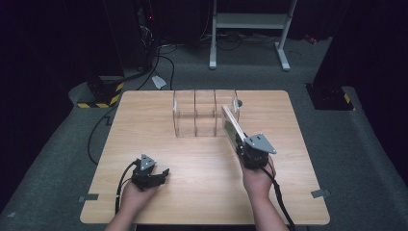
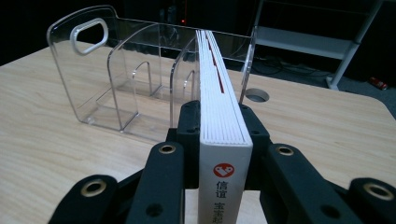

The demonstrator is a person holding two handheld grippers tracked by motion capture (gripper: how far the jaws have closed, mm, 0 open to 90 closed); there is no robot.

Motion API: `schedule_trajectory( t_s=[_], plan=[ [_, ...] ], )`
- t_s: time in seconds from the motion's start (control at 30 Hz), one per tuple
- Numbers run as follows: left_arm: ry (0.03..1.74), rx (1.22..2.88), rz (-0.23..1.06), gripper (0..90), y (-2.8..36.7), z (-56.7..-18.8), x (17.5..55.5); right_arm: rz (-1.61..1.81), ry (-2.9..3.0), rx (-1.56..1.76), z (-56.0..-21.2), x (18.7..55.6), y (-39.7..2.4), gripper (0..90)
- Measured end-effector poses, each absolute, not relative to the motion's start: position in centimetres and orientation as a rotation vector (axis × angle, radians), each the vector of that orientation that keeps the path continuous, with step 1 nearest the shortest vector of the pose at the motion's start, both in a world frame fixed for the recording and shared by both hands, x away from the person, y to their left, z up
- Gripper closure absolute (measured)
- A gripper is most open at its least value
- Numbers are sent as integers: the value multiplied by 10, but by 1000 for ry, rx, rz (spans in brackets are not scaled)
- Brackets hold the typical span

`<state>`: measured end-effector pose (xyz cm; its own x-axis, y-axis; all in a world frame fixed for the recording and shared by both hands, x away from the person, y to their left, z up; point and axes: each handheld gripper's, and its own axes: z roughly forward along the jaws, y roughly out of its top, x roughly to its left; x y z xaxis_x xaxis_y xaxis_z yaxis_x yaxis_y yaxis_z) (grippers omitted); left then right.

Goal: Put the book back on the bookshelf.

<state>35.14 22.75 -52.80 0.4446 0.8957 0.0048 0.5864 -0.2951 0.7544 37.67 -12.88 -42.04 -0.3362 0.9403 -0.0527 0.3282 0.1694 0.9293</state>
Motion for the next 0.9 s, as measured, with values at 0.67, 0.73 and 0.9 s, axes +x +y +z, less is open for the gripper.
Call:
schedule_trajectory(
  t_s=[0.67,0.73,0.9],
  plan=[
    [1235,2006,570,321,228,-528,352,1132,1704,1259,-416,435,-103,755],
    [1235,2006,569,322,228,-528,352,1130,1702,1266,-417,440,-101,755],
    [1235,2005,570,321,228,-528,352,1089,1704,1281,-423,451,-97,755]
  ],
)
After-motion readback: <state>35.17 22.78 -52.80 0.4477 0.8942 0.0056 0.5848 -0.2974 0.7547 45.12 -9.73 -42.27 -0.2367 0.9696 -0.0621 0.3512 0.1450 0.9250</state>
